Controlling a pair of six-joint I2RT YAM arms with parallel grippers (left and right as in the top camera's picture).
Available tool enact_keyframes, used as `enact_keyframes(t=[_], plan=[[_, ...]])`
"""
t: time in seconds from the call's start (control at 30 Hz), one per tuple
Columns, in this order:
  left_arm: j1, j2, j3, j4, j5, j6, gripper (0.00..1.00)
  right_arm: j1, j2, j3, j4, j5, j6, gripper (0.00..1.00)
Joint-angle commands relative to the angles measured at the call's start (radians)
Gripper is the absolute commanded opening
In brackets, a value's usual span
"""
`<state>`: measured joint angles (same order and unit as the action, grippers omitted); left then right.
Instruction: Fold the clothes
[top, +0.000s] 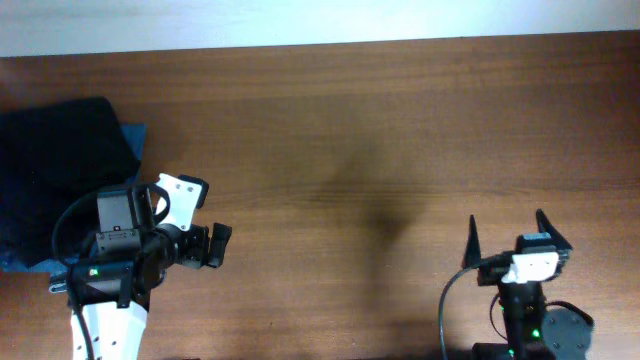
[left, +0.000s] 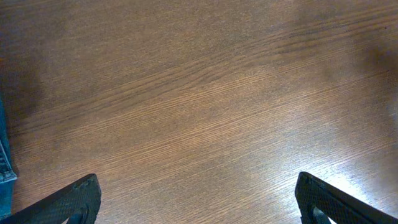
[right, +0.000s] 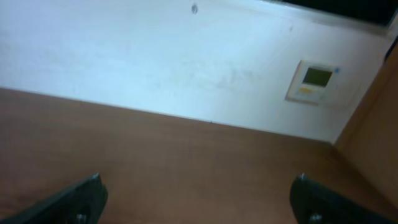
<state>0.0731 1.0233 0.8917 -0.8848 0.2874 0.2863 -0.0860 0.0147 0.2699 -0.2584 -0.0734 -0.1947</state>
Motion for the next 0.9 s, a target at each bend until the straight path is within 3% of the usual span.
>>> enact_keyframes(t=[0.0, 0.3, 0.87], plan=[[-0.003, 0.0, -0.006, 0.002, -0.003, -0.013, 0.99, 0.007, -0.011, -0.082, 0.071, -0.002, -0.042, 0.99], [-0.003, 0.0, -0.006, 0.002, -0.003, -0.013, 0.99, 0.007, -0.011, -0.231, 0.111, 0.003, -0.105, 0.99], [-0.003, 0.0, -0.006, 0.002, -0.003, -0.013, 1.0, 0.007, -0.009, -0.232, 0.117, 0.002, -0.104, 0.99]])
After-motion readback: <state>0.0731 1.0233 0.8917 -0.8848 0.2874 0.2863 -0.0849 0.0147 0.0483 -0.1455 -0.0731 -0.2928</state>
